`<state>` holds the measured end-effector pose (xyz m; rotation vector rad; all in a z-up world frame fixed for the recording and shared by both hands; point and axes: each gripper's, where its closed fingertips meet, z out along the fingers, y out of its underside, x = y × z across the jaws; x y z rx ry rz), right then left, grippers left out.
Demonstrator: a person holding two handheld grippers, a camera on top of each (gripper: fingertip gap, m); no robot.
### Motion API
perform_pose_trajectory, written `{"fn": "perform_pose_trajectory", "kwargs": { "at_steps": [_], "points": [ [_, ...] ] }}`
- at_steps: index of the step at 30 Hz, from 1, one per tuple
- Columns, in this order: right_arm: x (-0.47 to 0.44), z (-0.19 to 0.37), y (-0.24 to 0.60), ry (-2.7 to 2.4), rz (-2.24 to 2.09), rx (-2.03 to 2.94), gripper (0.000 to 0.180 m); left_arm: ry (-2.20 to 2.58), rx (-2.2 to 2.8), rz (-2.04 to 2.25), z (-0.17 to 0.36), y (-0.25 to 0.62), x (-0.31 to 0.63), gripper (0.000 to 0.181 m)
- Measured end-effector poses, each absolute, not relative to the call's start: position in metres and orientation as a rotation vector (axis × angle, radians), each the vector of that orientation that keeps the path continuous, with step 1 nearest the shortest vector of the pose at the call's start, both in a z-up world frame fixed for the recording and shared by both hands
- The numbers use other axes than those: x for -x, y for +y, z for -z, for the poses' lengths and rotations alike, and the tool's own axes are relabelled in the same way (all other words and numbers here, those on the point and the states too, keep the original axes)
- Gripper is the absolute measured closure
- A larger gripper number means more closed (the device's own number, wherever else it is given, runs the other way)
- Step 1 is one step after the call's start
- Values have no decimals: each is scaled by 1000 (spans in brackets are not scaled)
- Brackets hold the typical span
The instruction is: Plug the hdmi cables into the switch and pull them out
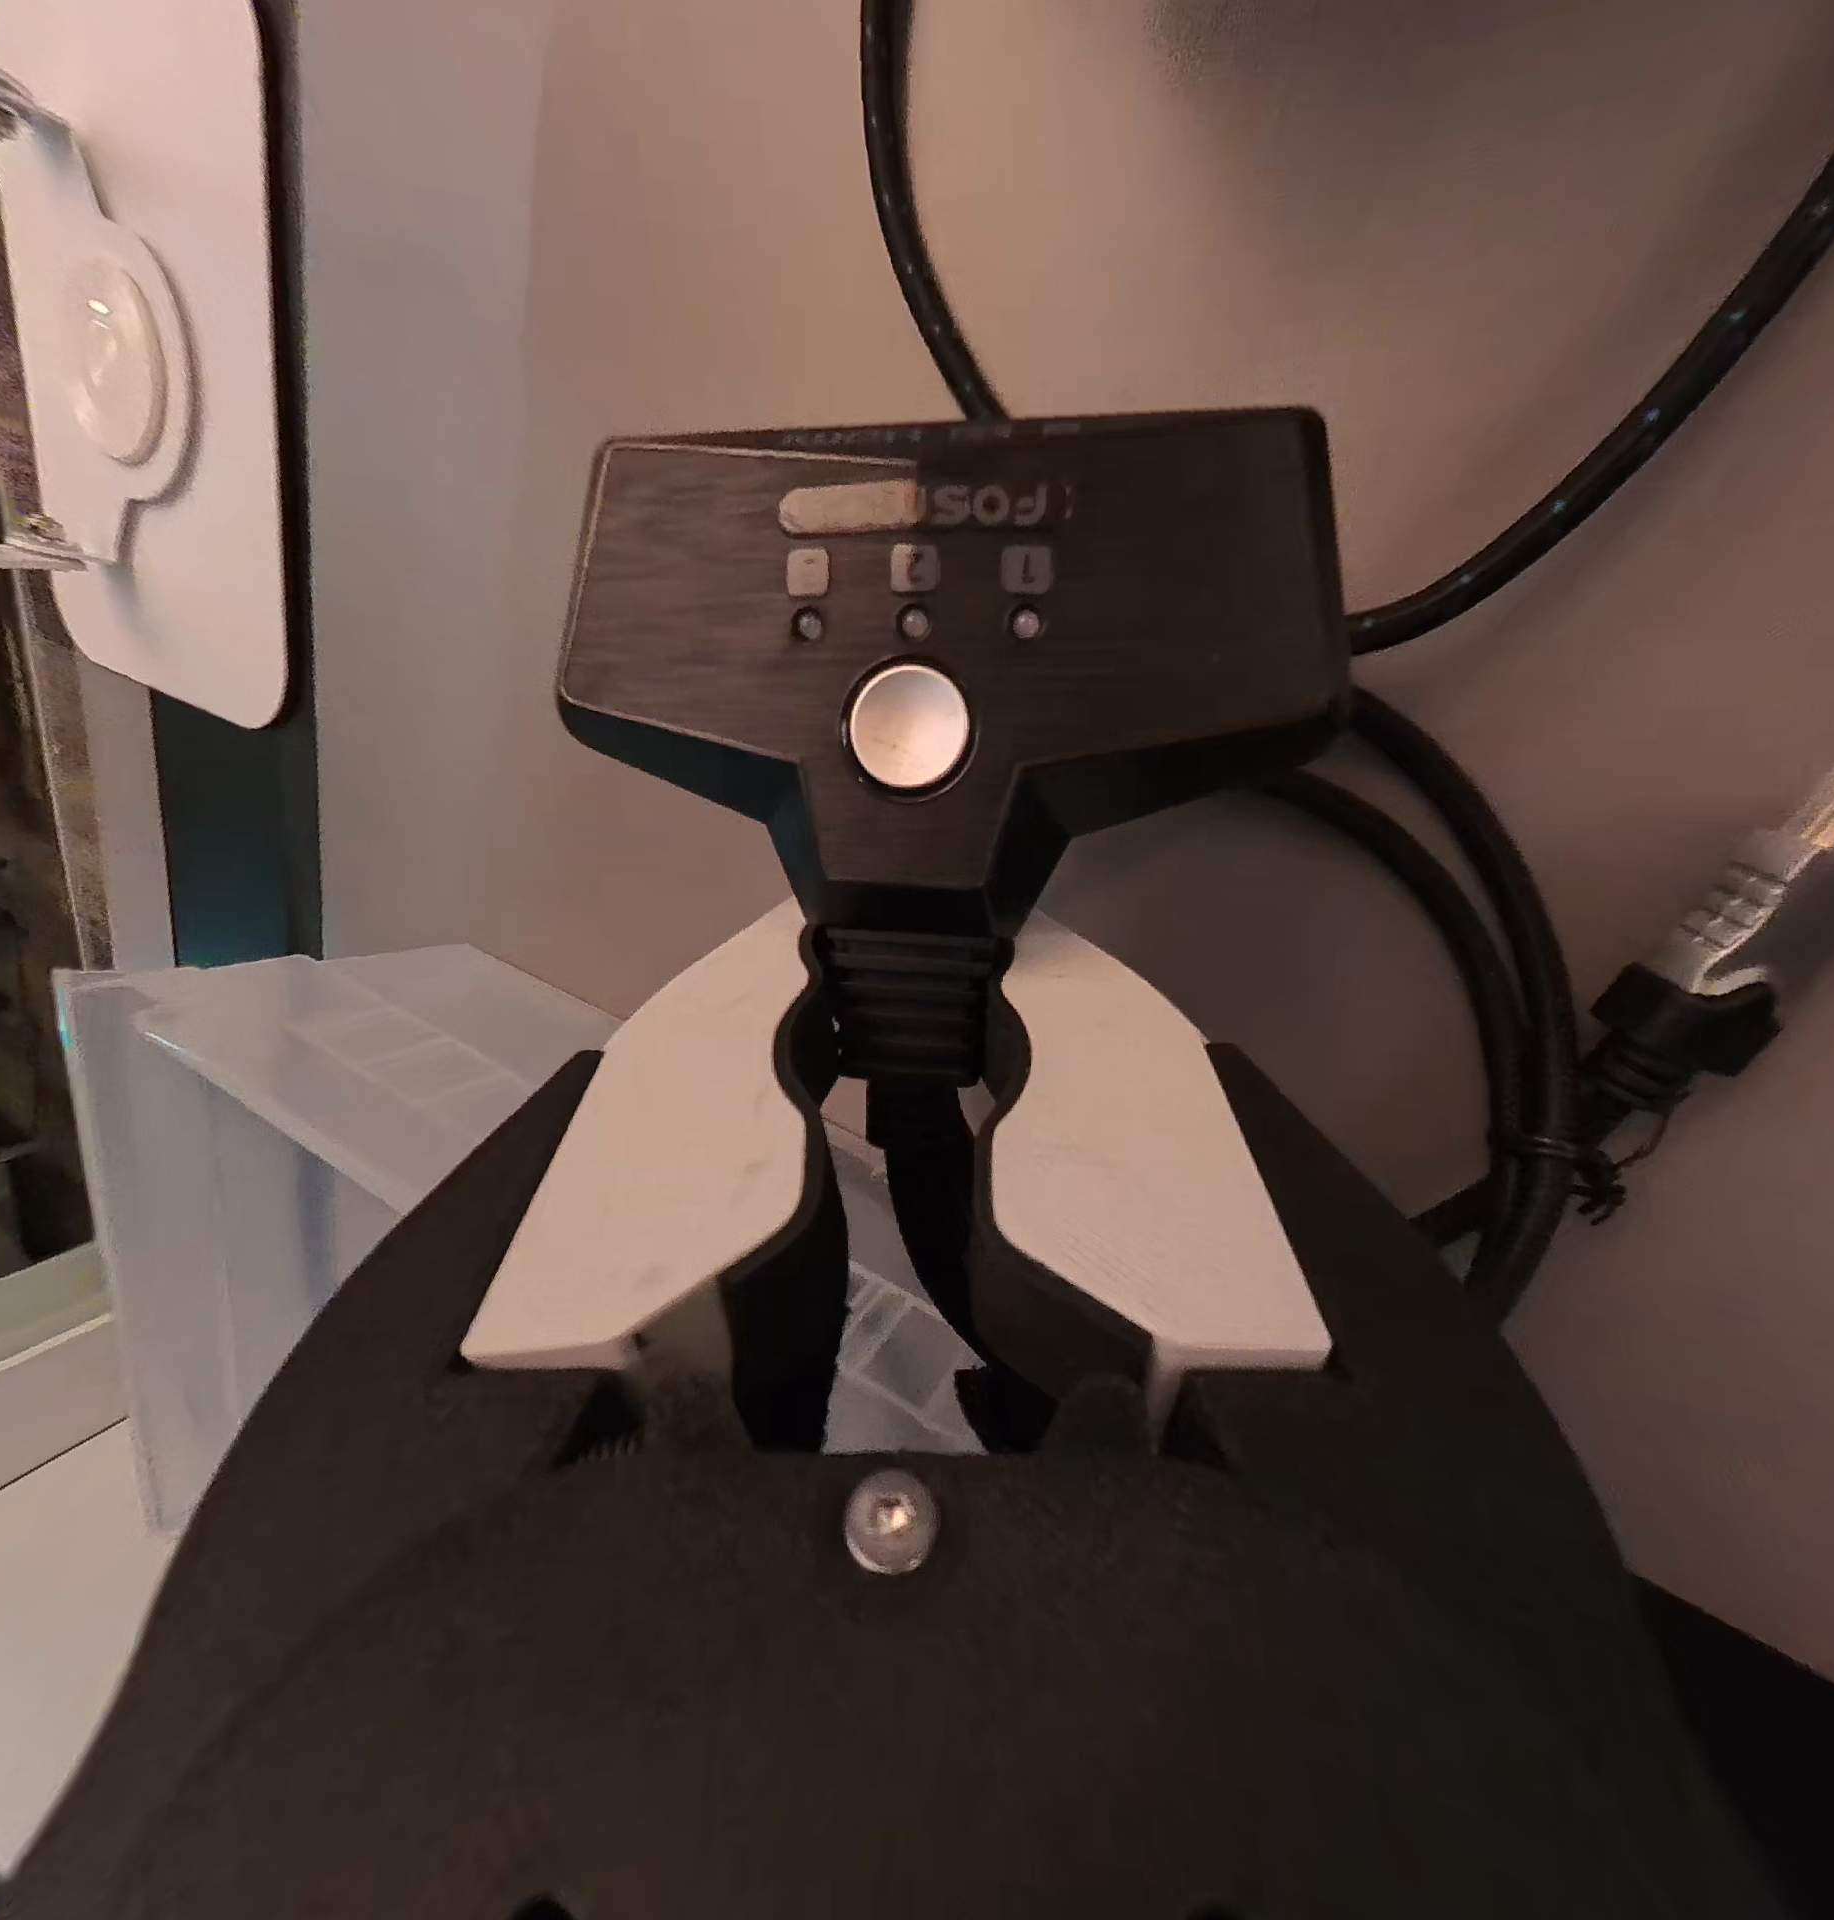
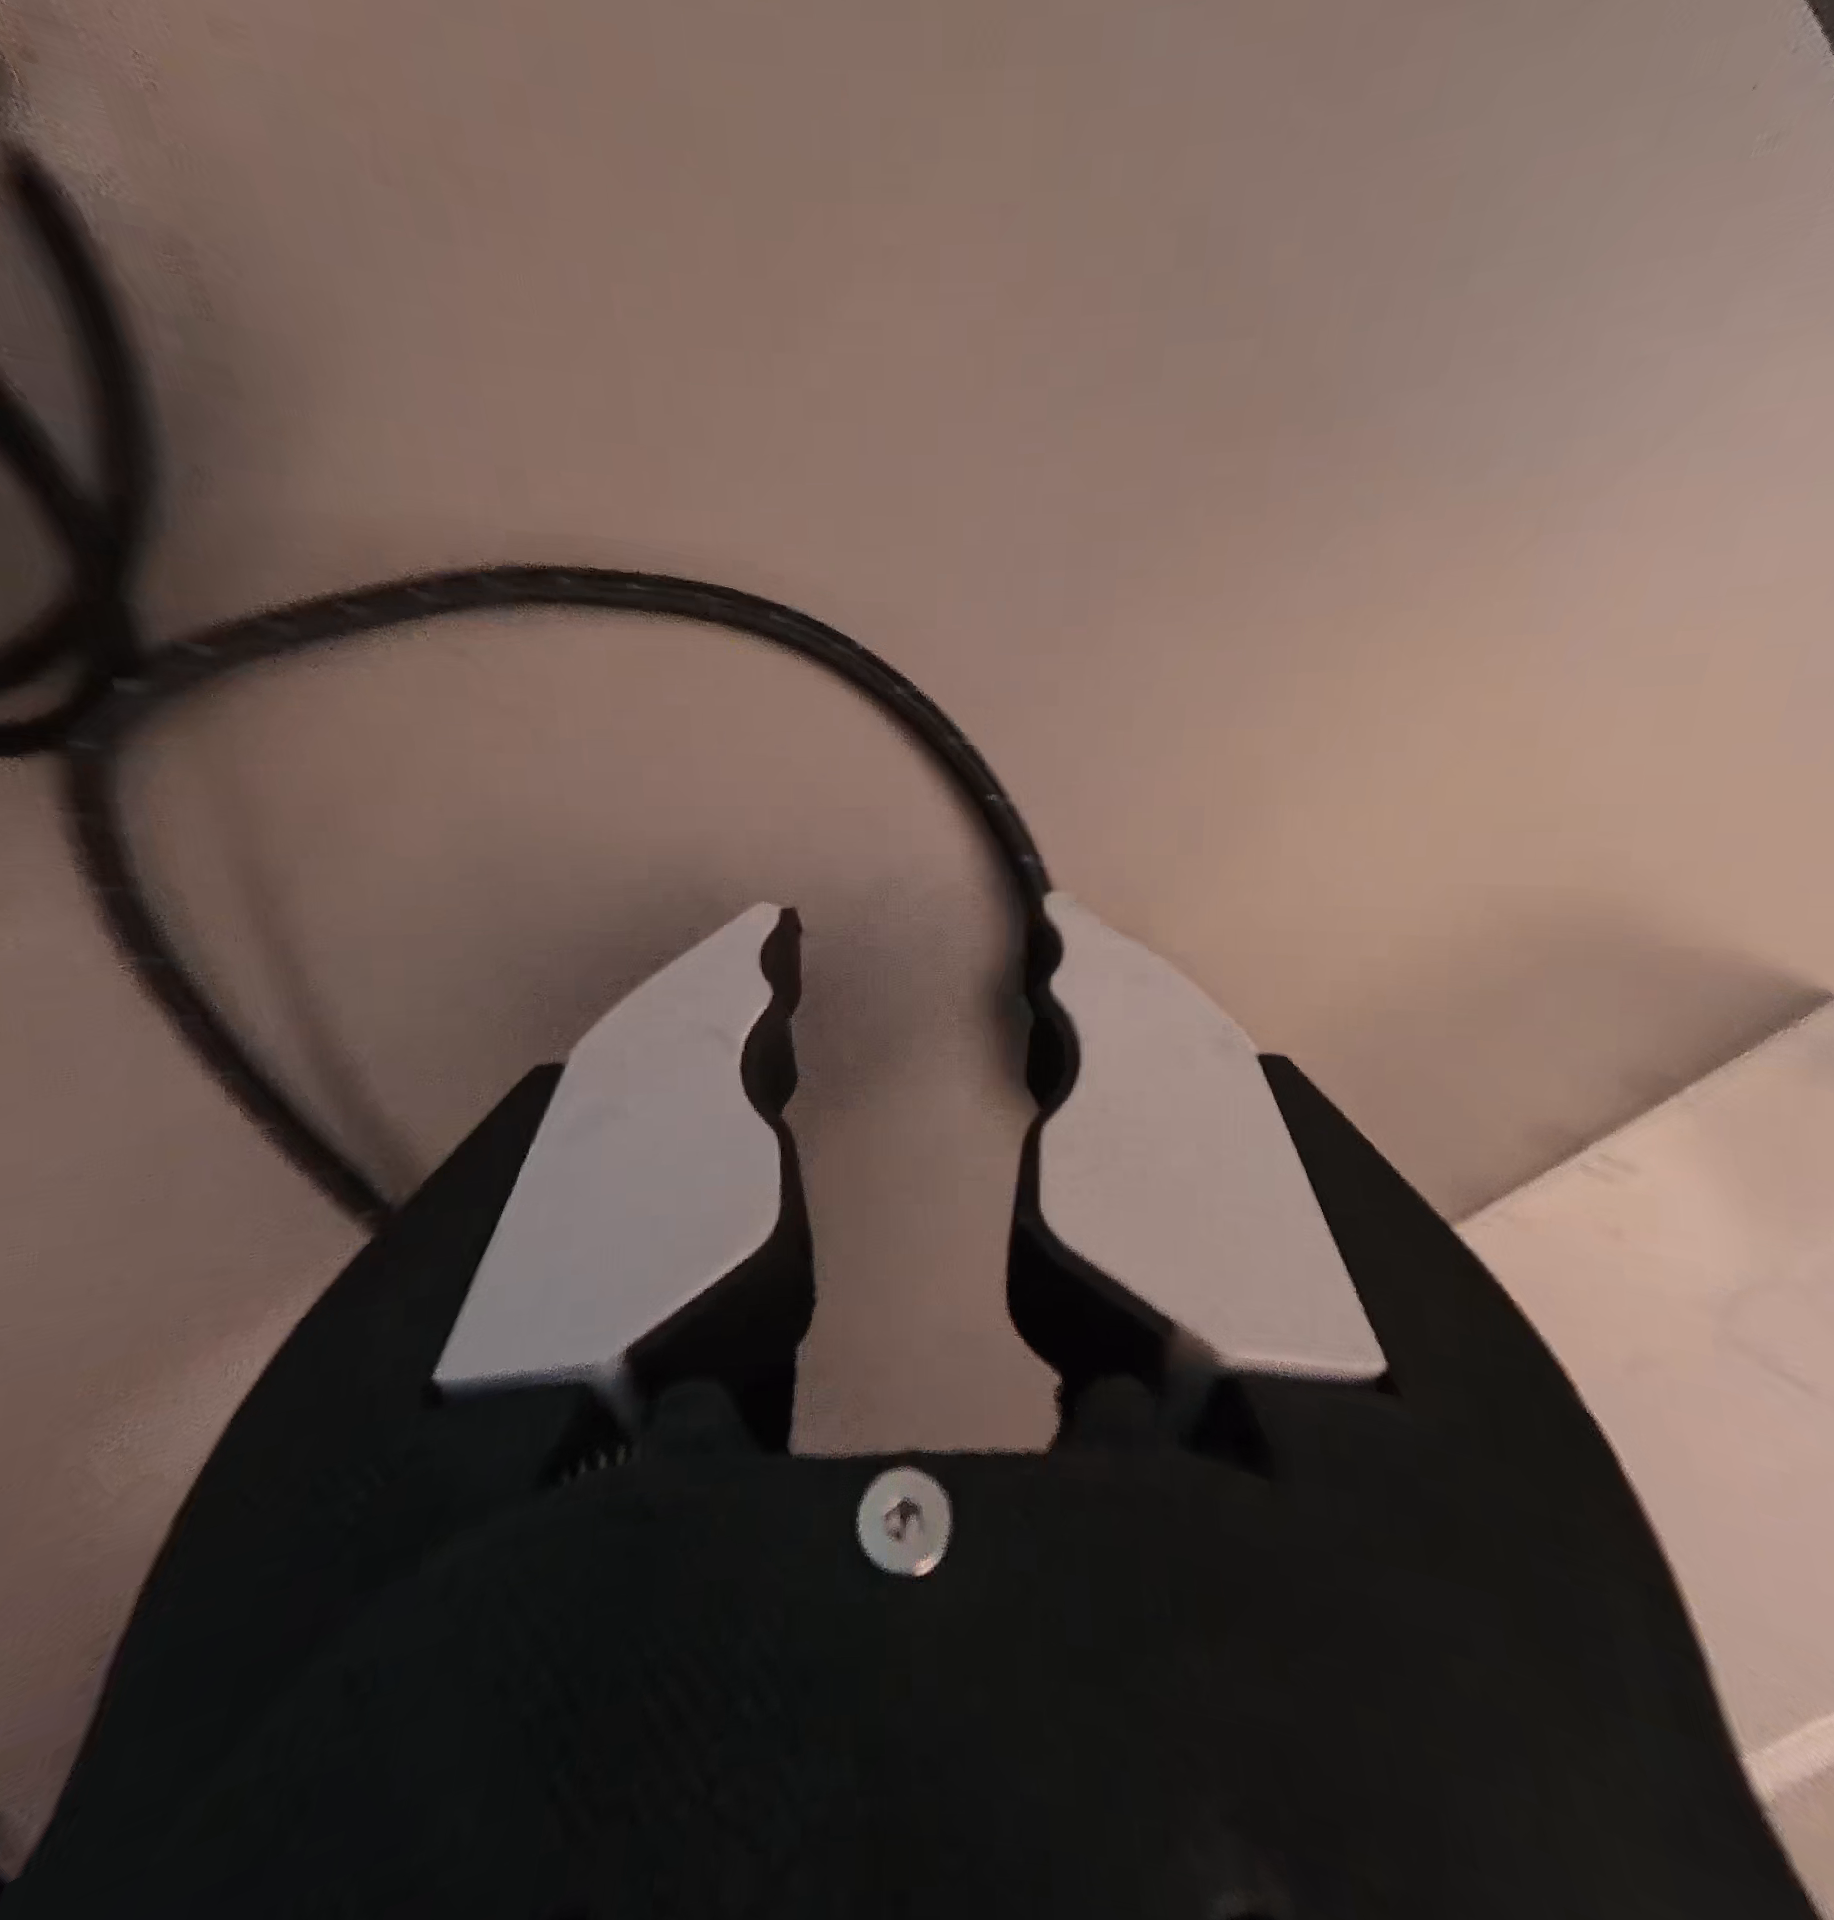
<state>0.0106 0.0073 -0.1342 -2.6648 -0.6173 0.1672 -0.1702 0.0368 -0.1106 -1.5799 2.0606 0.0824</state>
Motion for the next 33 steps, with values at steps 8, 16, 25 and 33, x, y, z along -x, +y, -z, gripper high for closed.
{"fn": "perform_pose_trajectory", "kwargs": {
  "at_steps": [8,16,25,33],
  "points": [
    [-28,162,13,-754,38,2840,171,2112,1609,-157,118,42,172,158],
    [-27,85,-15,-955,67,2480,173,2060,1644,-52,108,41,171,158],
    [-25,18,-86,-1268,-124,2160,172,2269,1506,-203,109,28,123,157],
    [-29,-9,-117,-1241,-336,1893,172,2502,1640,-37,151,19,93,157]
  ]
}}
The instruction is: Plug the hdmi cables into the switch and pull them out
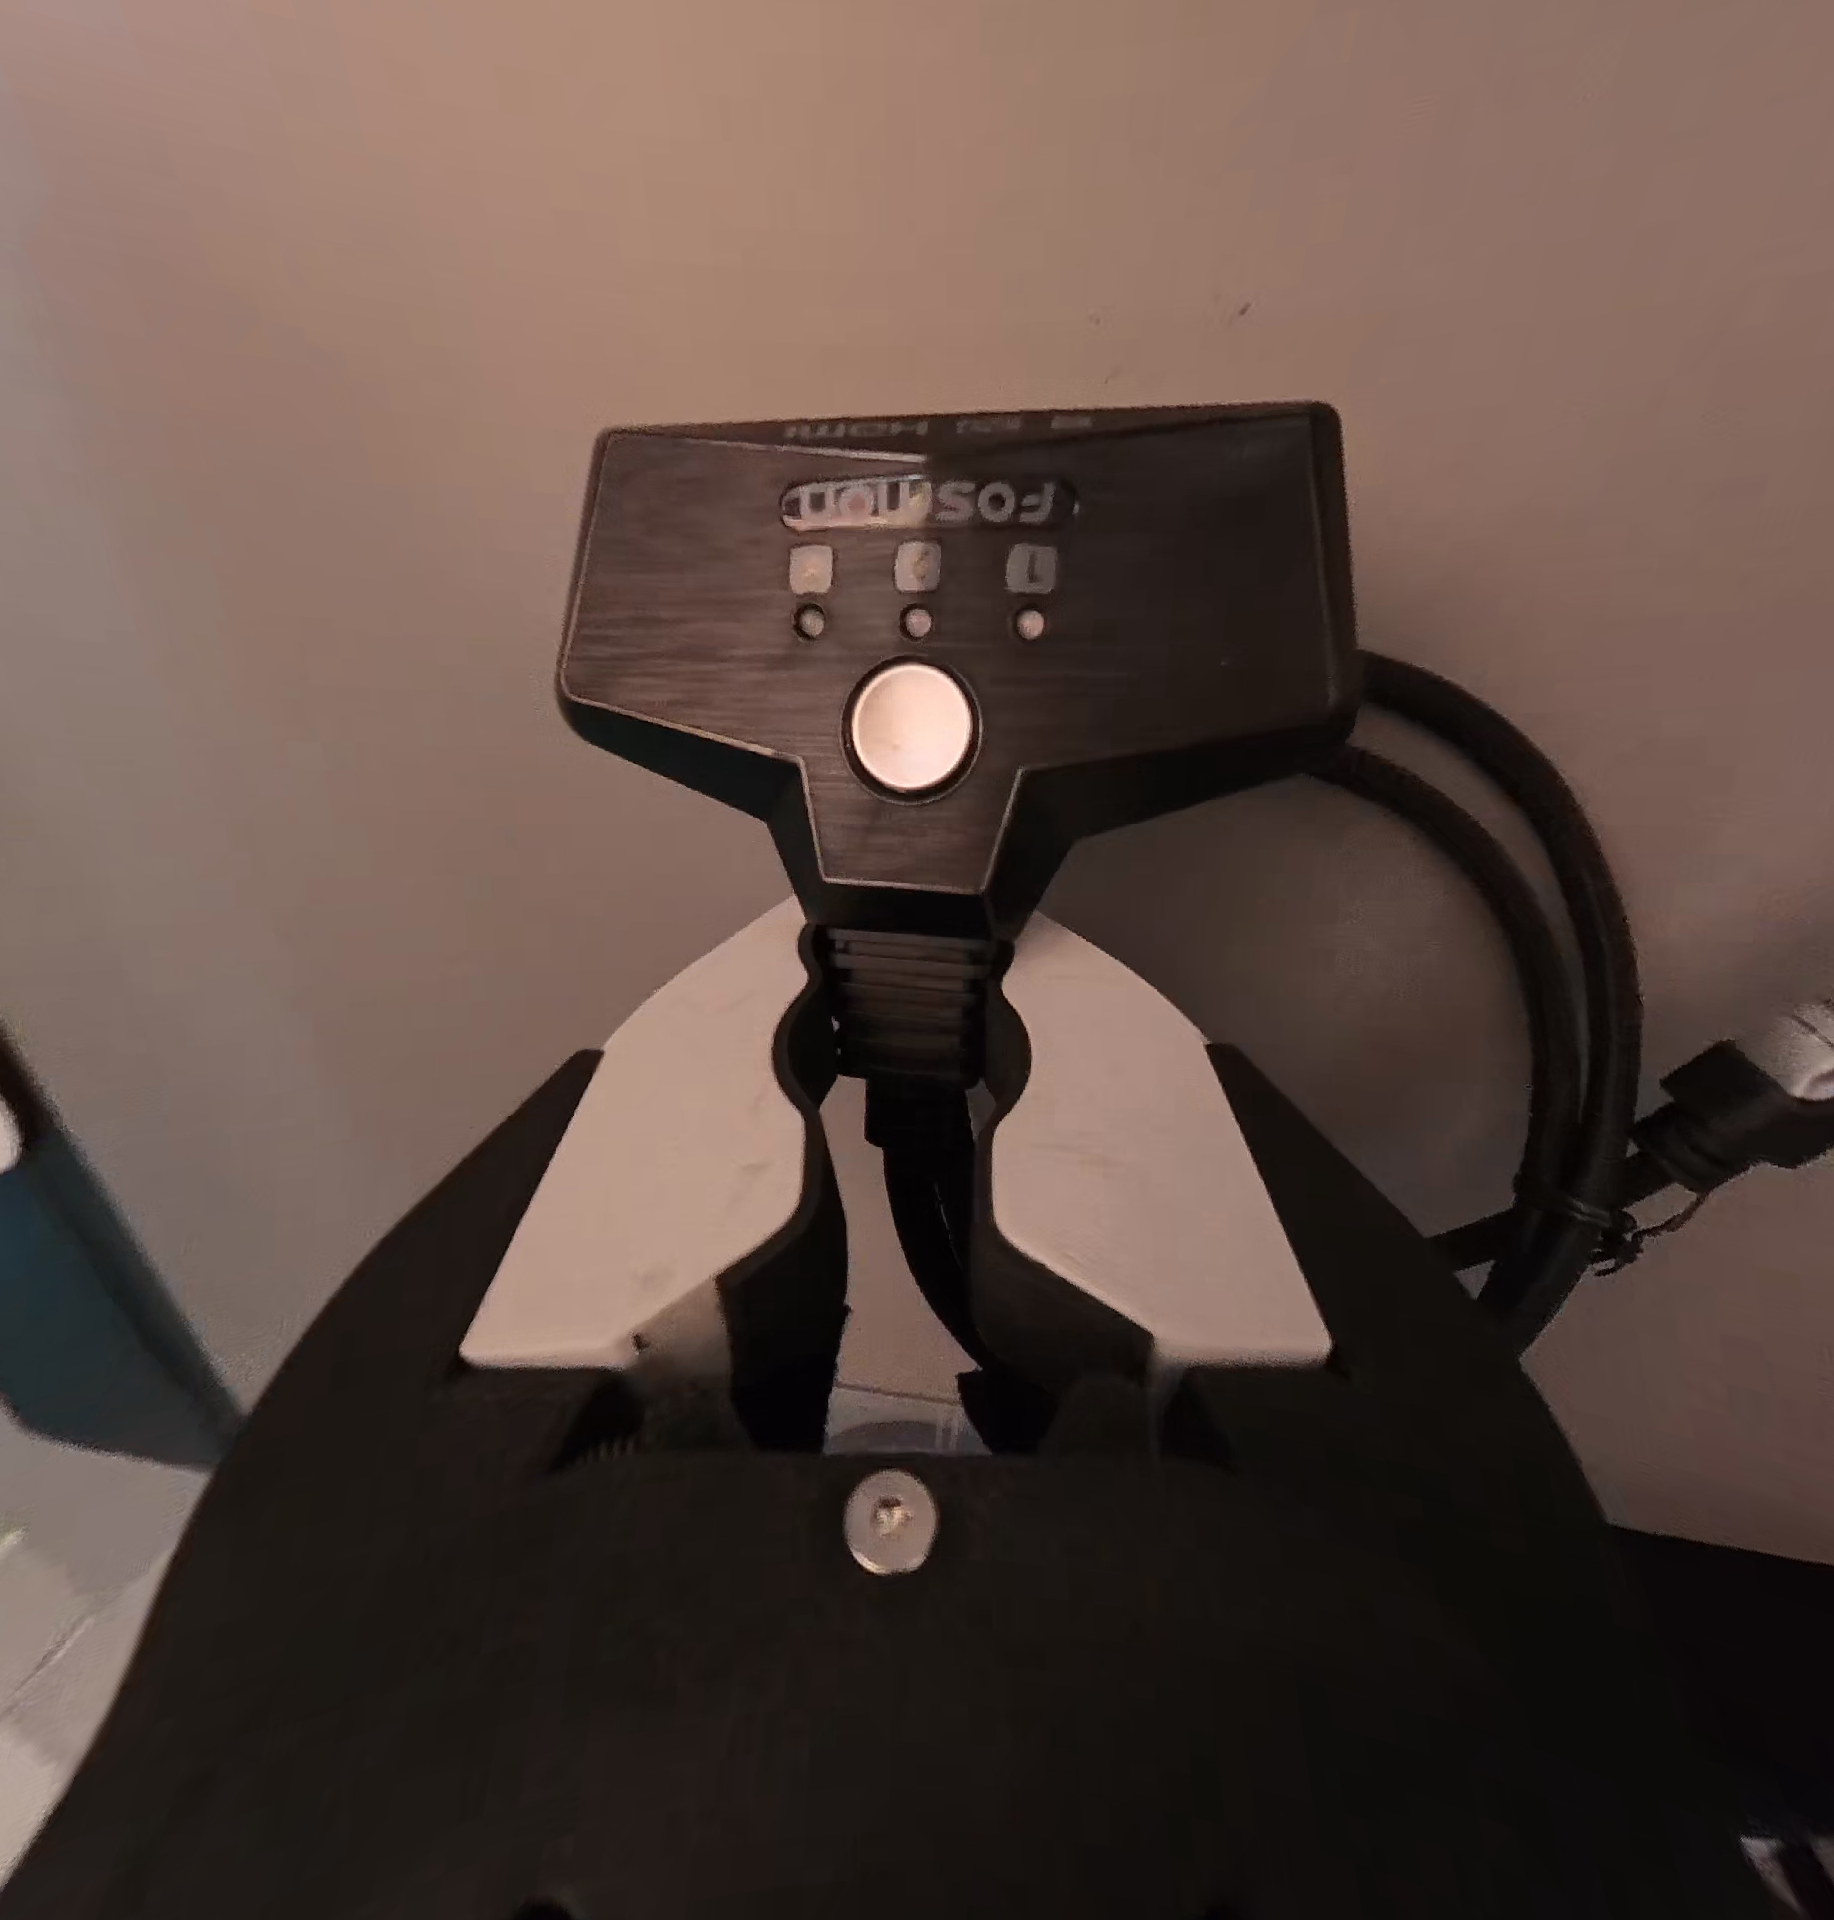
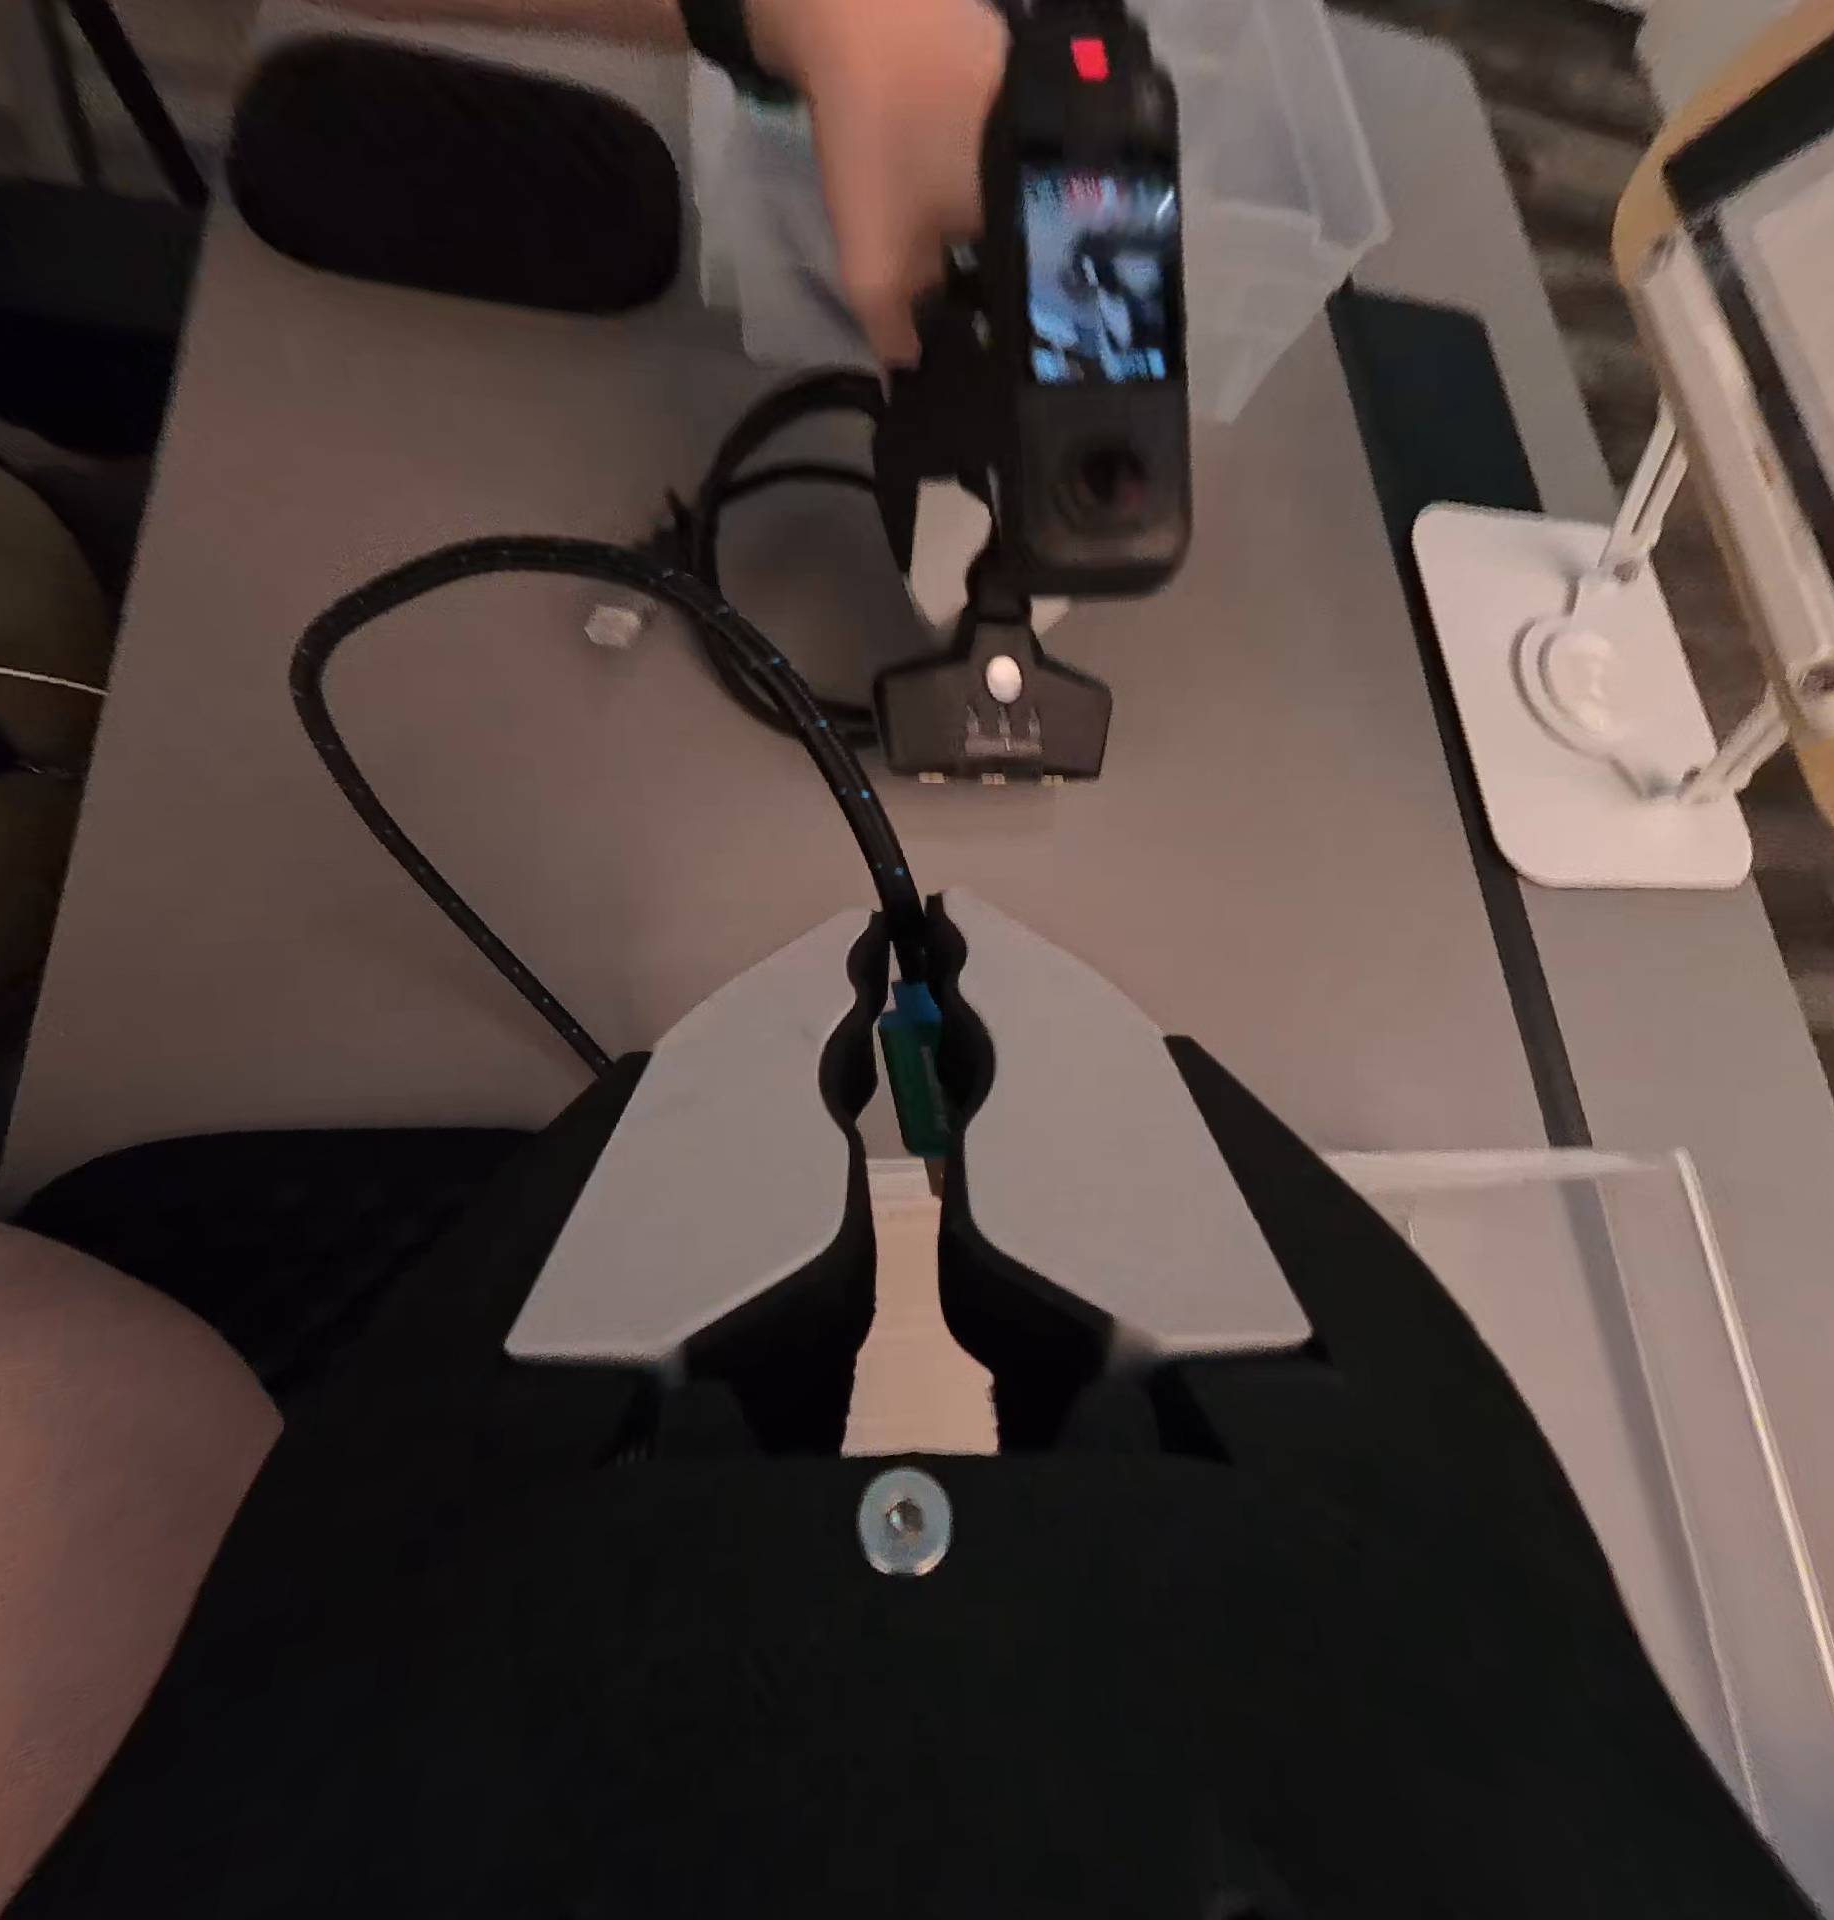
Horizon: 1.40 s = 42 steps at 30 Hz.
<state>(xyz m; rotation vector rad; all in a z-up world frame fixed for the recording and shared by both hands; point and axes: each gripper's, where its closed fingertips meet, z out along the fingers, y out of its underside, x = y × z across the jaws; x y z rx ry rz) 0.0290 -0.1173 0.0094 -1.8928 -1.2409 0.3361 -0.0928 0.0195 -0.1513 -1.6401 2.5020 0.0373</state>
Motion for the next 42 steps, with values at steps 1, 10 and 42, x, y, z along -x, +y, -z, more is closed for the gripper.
{"fn": "perform_pose_trajectory", "kwargs": {
  "at_steps": [1,10,42],
  "points": [
    [-26,-15,-119,-1244,-362,1842,172,2507,1678,-16,157,21,94,157],
    [20,-68,-122,-1287,-636,1320,172,2310,1687,90,152,35,97,142],
    [97,-107,-101,-1069,-1271,912,170,1625,762,1019,-77,-87,66,156]
  ]
}}
